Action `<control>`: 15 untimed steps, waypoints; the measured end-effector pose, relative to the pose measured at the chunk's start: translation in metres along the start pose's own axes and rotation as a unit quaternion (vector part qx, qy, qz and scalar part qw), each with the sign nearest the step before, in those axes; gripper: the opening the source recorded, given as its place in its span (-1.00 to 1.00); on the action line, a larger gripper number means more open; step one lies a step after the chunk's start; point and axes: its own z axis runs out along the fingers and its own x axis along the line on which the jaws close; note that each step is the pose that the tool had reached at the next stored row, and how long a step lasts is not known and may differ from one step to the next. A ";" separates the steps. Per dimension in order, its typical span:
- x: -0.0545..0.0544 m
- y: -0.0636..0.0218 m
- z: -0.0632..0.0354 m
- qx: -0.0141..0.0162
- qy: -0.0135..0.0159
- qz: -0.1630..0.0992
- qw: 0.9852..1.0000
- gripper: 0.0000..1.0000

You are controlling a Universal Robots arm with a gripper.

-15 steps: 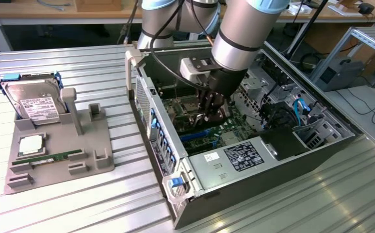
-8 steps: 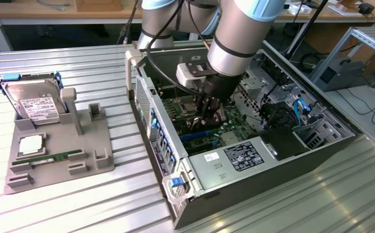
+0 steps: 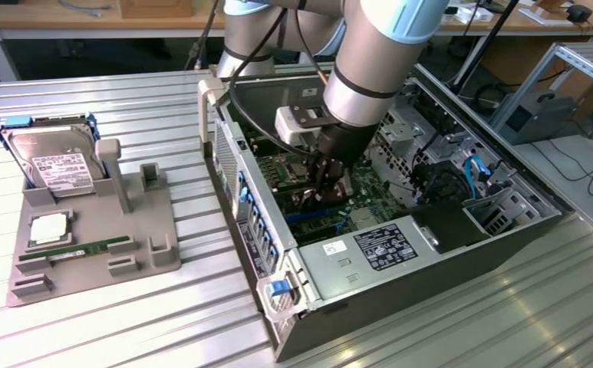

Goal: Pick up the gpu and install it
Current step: 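Insert the gpu into the slot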

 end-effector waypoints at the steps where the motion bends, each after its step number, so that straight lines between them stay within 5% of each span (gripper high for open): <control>1: 0.000 0.0000 0.0005 0.000 0.000 0.000 1.000 -0.47; 15: 0.001 -0.0001 0.0021 0.001 0.000 0.003 1.000 -0.47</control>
